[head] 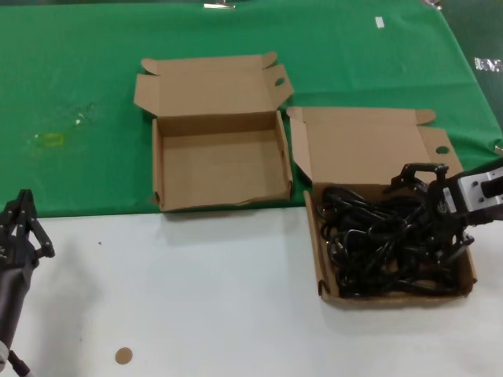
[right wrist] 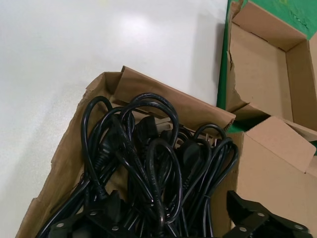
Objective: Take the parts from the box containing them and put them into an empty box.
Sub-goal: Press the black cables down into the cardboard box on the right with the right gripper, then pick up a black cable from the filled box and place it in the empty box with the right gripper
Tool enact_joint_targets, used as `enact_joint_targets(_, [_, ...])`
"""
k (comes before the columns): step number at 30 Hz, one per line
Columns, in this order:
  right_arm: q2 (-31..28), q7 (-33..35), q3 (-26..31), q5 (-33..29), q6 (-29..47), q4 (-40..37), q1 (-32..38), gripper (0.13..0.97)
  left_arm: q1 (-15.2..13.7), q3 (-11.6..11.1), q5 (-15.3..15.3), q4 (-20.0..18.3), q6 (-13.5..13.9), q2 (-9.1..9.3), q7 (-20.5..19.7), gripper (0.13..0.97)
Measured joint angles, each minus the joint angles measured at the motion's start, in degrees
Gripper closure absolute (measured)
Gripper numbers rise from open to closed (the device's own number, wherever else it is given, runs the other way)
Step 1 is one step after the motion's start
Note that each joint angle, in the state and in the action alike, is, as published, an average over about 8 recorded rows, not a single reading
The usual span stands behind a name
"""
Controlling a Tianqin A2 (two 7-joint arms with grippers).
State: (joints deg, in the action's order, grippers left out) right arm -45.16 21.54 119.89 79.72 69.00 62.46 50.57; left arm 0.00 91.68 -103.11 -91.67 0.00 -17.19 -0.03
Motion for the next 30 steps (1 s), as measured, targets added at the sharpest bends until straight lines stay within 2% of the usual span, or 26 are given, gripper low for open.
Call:
enact_joint_targets(1, [0.1,0.0,0.0,-0.1,0.0,-0.1,0.1,0.250,0.0,0.0,0.0,0.0,0.0,0.00,0.0,0.945])
enact_joint_targets(9, [0.6,0.2,0.4,-1.0,0.1,-0.9,0.8,0.418,0.0,0.0,0.0,0.0,0.0,0.00,0.0,0.945])
enact_joint_targets(10, [0.7,0.2,0.4,-1.1,0.1,-1.0,0.9,0.418,0.0,0.0,0.0,0.0,0.0,0.00,0.0,0.945])
enact_joint_targets(18, [1.0,0.4,0.5,-1.3,0.3,-1.3,1.2,0.641,0.0,0.0,0.0,0.0,0.0,0.00,0.0,0.945])
enact_joint_targets(22, [1.1,0.5,0.4,-1.3,0.3,-1.4,1.3,0.641,0.0,0.0,0.0,0.0,0.0,0.00,0.0,0.945])
enact_joint_targets(30, [0.5,-0.1,0.3,-1.4,0.8,-0.8,1.2,0.814,0.0,0.0,0.0,0.0,0.0,0.00,0.0,0.945])
